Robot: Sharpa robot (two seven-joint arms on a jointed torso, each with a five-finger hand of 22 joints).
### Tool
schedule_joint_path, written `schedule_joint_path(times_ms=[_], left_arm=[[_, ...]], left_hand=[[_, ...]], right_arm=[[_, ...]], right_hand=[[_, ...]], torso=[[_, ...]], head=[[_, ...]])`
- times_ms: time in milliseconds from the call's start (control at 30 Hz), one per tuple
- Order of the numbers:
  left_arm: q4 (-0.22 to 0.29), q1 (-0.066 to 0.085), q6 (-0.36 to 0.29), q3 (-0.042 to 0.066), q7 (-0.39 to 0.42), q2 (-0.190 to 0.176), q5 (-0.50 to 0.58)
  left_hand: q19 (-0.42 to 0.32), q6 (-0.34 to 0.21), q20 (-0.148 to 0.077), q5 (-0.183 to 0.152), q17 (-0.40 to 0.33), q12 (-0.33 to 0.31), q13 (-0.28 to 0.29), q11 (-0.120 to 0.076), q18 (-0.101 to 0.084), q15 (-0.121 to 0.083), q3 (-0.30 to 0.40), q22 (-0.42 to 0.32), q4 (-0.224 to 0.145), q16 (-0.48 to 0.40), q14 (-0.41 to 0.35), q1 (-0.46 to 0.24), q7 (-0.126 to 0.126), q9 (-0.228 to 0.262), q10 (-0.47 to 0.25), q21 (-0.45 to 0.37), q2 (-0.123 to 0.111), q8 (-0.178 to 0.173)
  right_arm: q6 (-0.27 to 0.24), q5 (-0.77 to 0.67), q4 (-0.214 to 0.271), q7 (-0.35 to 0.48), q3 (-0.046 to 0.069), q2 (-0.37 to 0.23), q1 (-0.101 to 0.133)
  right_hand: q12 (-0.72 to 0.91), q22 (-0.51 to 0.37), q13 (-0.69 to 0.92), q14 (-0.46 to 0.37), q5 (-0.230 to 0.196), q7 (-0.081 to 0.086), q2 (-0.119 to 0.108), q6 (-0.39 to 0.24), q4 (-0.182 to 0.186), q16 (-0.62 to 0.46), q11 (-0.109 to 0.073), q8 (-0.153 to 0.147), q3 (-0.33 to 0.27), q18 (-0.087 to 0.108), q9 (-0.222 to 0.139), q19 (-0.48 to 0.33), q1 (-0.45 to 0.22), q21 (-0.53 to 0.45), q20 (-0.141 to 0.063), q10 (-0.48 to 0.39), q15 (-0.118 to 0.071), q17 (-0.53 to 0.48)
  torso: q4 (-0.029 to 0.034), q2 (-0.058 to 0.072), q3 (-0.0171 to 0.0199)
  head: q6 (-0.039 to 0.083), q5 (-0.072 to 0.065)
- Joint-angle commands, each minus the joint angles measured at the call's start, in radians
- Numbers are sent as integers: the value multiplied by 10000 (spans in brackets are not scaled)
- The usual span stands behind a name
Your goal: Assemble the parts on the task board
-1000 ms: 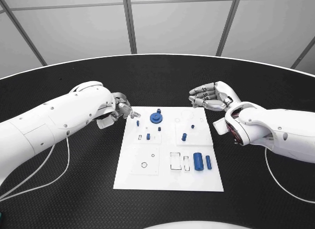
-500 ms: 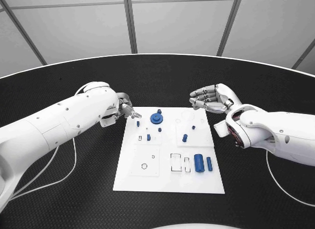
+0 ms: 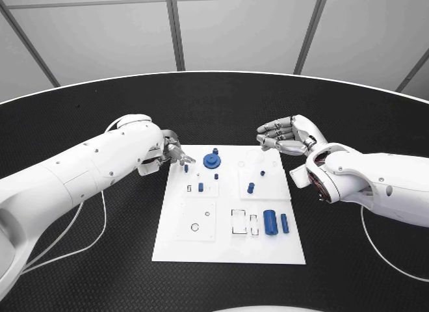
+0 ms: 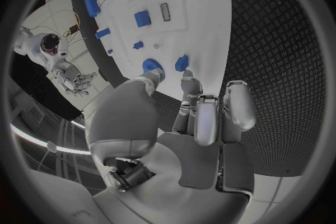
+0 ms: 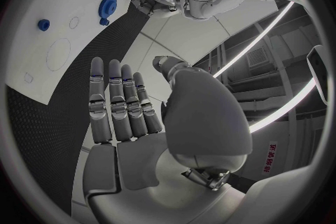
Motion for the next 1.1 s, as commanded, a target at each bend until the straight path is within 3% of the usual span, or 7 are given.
schedule_joint_path(times_ms=[33,600,1100], left_arm=[[-22,-5,24,-1,-45,10,5],[-112,-11,141,-3,-189,37,8],[-256,-40,281,-5,-126,115,39]], left_hand=[[74,64,-24,-53,1556,68,25,19,2,-23,-58,10,7,68,780,-82,9,-11,91,52,38,6],[113,147,-73,-29,1555,69,2,-33,-9,-76,42,71,-29,68,783,373,-38,-102,145,86,253,-29],[141,186,-85,-27,1552,69,-4,-50,-18,-89,84,117,-47,67,783,585,-55,-127,159,105,284,-28]], right_arm=[[-2,0,6,0,0,-1,0],[-2,0,20,2,0,3,0],[10,0,40,-5,1,29,1]], right_hand=[[14,-16,0,-42,45,58,39,2,-12,-30,-4,-34,22,42,-11,-65,-1,-2,14,-60,9,-12],[14,-16,0,-42,45,58,39,2,-12,-30,-4,-34,22,42,-11,-65,-1,-2,14,-60,9,-12],[18,-42,1,-32,50,57,50,9,-17,-29,-6,-31,25,44,-10,-56,9,4,13,-53,6,-12]], torso=[[-1,-6,5],[-12,-1,9],[-20,9,19]], head=[[-26,15],[-52,14],[-74,-47]])
